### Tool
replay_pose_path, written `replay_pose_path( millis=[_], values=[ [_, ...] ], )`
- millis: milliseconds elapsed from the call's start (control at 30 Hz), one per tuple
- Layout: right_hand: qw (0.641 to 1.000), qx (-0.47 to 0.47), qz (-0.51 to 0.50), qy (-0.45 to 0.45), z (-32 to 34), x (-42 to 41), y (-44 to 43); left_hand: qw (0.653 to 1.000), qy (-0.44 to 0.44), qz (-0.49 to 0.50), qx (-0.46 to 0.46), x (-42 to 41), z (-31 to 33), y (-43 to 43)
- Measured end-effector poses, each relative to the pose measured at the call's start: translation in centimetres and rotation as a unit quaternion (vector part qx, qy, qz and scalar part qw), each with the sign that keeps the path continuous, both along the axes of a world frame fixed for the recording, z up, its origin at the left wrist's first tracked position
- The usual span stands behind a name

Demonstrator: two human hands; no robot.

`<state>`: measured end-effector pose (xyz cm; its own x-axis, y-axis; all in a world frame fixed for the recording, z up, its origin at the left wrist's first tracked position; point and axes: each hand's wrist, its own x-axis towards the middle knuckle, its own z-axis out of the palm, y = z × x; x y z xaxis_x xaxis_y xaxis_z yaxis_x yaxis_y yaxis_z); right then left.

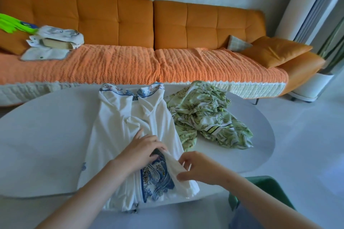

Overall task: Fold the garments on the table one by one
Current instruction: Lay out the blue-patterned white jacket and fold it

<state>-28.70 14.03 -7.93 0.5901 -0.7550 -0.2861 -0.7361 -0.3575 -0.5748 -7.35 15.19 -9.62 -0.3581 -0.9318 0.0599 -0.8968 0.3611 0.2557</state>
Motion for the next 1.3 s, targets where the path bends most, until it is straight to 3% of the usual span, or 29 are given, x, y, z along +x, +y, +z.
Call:
replay_pose_path(
  millis=[167, 300, 367, 433, 533, 633, 733, 867, 1000, 1067, 1133, 1300],
  values=[
    [0.994, -0.103, 0.005, -0.048, 1.0, 3.4, 3.6, 0.993, 0.009, 0.035, -0.113, 0.5, -0.3, 1.4],
    [0.976, -0.162, 0.112, 0.090, -0.3, 4.5, 6.1, 0.990, -0.031, 0.030, -0.136, 2.5, -1.4, 3.2],
    [0.970, -0.180, 0.127, 0.104, -0.8, 4.3, 6.4, 0.994, -0.035, 0.015, -0.107, 2.9, -2.0, 4.4],
    [0.960, -0.222, 0.136, 0.103, -0.7, 4.0, 6.1, 0.995, -0.008, 0.007, -0.102, 2.6, -2.3, 5.2],
    [0.955, -0.266, 0.129, 0.023, -0.6, 2.8, 4.7, 0.990, 0.052, 0.014, -0.128, 1.5, -2.7, 6.5],
    [0.949, -0.262, 0.170, 0.037, -1.7, 1.8, 2.5, 0.991, 0.020, 0.036, -0.127, 1.4, -3.4, 7.0],
    [0.948, -0.203, 0.215, 0.115, -3.3, 1.5, 1.7, 0.992, 0.076, 0.063, -0.076, 1.6, -3.6, 7.2],
    [0.976, -0.161, 0.148, 0.005, -3.1, 1.7, 1.5, 0.972, 0.163, 0.134, -0.105, 1.5, -2.4, 7.2],
    [0.985, -0.151, 0.055, -0.065, -1.8, 3.1, 0.1, 0.911, 0.254, 0.294, -0.140, 2.6, -0.9, 4.5],
    [0.986, -0.147, 0.002, -0.085, -1.5, 4.4, -0.6, 0.913, 0.219, 0.314, -0.142, 3.2, -0.1, 2.5],
    [0.983, -0.161, -0.025, -0.088, -1.4, 5.8, -1.1, 0.939, 0.138, 0.291, -0.118, 3.7, 0.3, 0.2],
    [0.987, -0.162, 0.006, -0.001, -2.5, 8.5, -1.3, 0.977, 0.035, 0.210, -0.020, 3.2, -1.2, -2.5]
  ],
)
